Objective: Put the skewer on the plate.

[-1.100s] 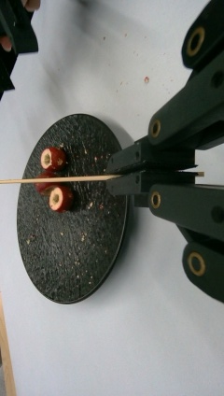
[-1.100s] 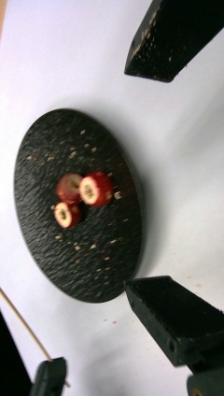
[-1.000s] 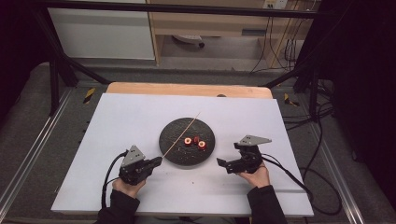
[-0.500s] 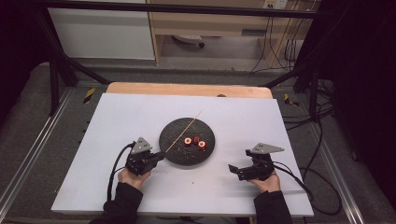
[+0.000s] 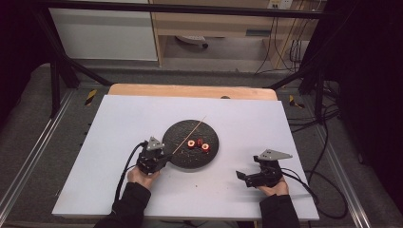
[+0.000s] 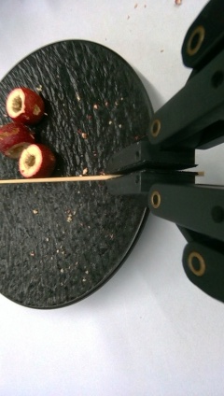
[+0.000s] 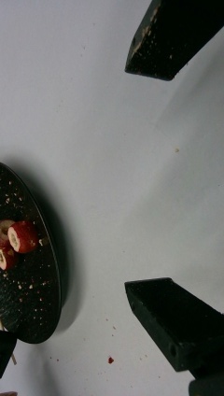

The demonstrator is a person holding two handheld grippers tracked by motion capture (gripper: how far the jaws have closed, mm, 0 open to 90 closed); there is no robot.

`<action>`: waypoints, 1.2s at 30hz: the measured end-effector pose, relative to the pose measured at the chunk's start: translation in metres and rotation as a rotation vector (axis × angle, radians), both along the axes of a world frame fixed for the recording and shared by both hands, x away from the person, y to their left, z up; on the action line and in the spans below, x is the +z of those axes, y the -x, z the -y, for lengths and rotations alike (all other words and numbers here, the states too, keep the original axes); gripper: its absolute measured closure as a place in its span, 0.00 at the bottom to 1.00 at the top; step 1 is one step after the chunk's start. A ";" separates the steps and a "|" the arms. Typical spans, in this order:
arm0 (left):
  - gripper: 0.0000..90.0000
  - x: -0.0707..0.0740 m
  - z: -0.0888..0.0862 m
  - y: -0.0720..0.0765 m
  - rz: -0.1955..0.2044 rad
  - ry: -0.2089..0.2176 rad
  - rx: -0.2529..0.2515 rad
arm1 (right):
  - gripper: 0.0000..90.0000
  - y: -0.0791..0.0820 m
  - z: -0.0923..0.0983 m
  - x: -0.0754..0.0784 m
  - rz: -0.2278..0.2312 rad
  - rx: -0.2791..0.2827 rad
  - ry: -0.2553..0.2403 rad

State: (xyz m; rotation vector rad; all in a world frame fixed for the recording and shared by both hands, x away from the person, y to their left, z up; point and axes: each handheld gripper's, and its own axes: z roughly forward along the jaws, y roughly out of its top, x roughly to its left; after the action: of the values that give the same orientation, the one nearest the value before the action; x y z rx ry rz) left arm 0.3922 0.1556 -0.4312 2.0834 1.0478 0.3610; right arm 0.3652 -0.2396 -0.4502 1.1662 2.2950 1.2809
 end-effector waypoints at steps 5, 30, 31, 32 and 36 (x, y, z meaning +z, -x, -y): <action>0.98 0.000 0.004 0.000 0.003 -0.019 0.012 | 0.00 0.000 0.001 0.000 -0.001 0.002 -0.006; 0.51 0.014 -0.016 0.012 0.053 0.061 -0.073 | 0.00 0.001 0.001 0.000 -0.003 -0.004 -0.008; 0.48 0.015 -0.019 0.013 0.059 0.061 -0.079 | 0.00 0.001 0.001 0.000 0.000 -0.003 -0.006; 0.45 0.015 -0.024 0.015 0.066 0.067 -0.078 | 0.00 0.001 0.002 0.000 0.001 -0.002 -0.005; 0.33 0.016 -0.040 0.019 0.065 0.070 -0.086 | 0.00 0.001 0.001 0.000 -0.004 -0.005 -0.003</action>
State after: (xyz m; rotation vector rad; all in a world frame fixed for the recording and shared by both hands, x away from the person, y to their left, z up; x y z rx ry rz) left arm 0.3728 0.1957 -0.4156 2.0327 0.9172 0.3423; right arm 0.3639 -0.2409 -0.4504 1.1752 2.2925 1.2825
